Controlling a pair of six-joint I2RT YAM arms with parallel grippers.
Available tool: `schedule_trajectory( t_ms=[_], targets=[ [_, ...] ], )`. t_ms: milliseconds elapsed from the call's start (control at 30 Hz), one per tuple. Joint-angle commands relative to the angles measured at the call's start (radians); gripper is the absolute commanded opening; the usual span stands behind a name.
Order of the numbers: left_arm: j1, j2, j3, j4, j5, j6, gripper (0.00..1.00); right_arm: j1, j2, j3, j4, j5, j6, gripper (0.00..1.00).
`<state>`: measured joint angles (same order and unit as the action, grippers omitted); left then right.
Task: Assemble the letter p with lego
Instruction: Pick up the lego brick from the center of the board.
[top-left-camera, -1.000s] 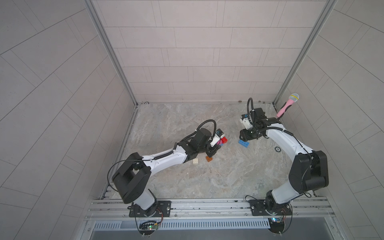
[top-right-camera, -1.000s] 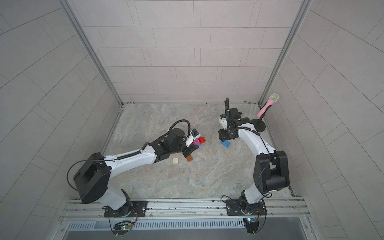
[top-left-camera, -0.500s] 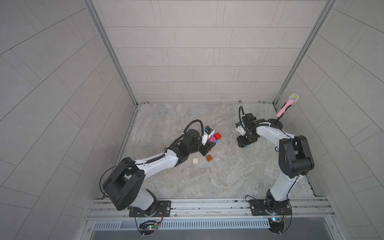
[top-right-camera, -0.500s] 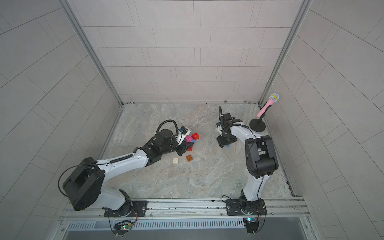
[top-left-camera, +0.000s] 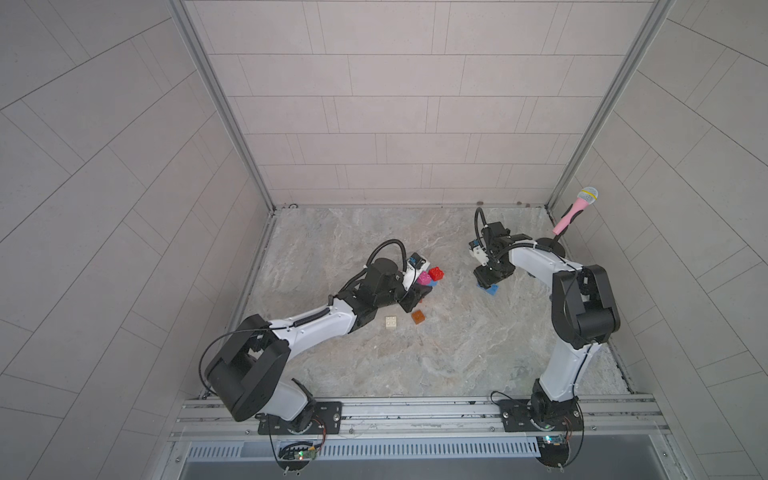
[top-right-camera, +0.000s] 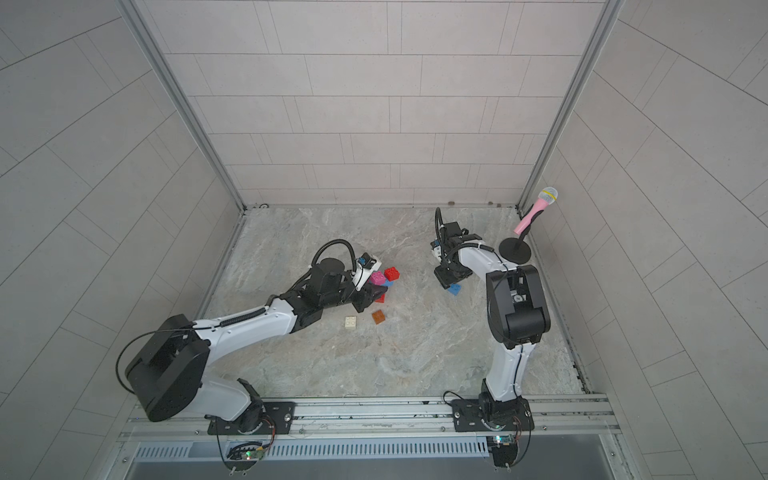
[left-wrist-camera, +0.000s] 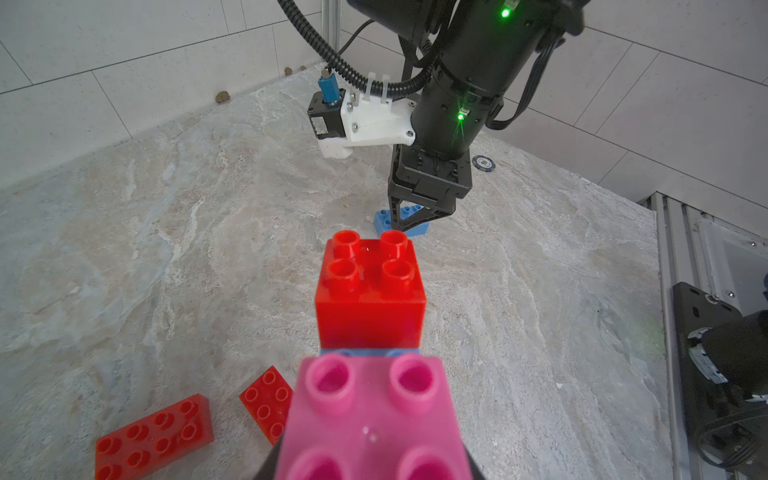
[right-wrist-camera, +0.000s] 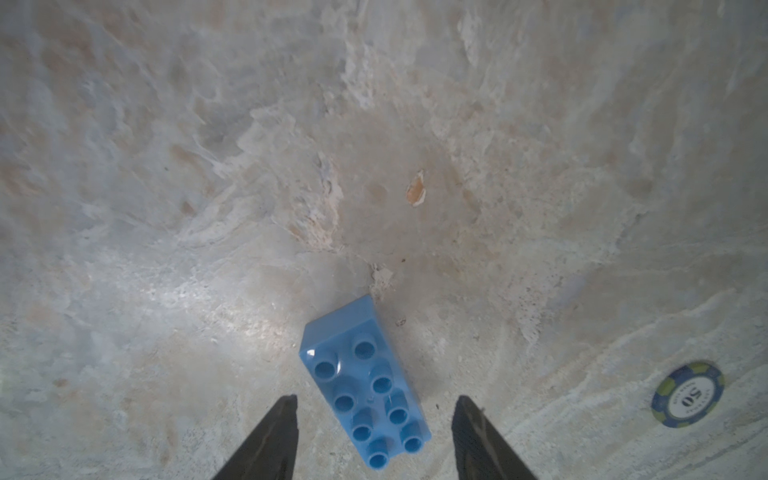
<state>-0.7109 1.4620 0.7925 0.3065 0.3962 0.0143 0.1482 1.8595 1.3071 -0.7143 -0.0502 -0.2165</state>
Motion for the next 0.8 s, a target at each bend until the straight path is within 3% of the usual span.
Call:
schedule_trajectory(
  t_ms=[0,333,533,667,767],
  targets=[
    [0.008,-0.012,0.022,0.030,0.021,-0.009,0.00,0.002,0.037,0.017,-0.041,0.020,-0.035,0.60],
    [0.013,0.002,0.028,0.025,0.033,-0.010,0.00,-0.002,0.067,0.028,-0.043,0.019,-0.042,0.48],
    [0.014,0.007,0.030,0.025,0.039,-0.010,0.00,-0.002,0.071,0.026,-0.044,0.012,-0.040,0.32],
    [0.014,0.012,0.032,0.029,0.061,-0.010,0.00,-0.003,0.073,0.026,-0.050,0.015,-0.030,0.15],
    [0.014,0.019,0.041,0.032,0.179,0.044,0.00,-0.004,0.024,0.016,-0.048,0.001,-0.011,0.09]
  ],
)
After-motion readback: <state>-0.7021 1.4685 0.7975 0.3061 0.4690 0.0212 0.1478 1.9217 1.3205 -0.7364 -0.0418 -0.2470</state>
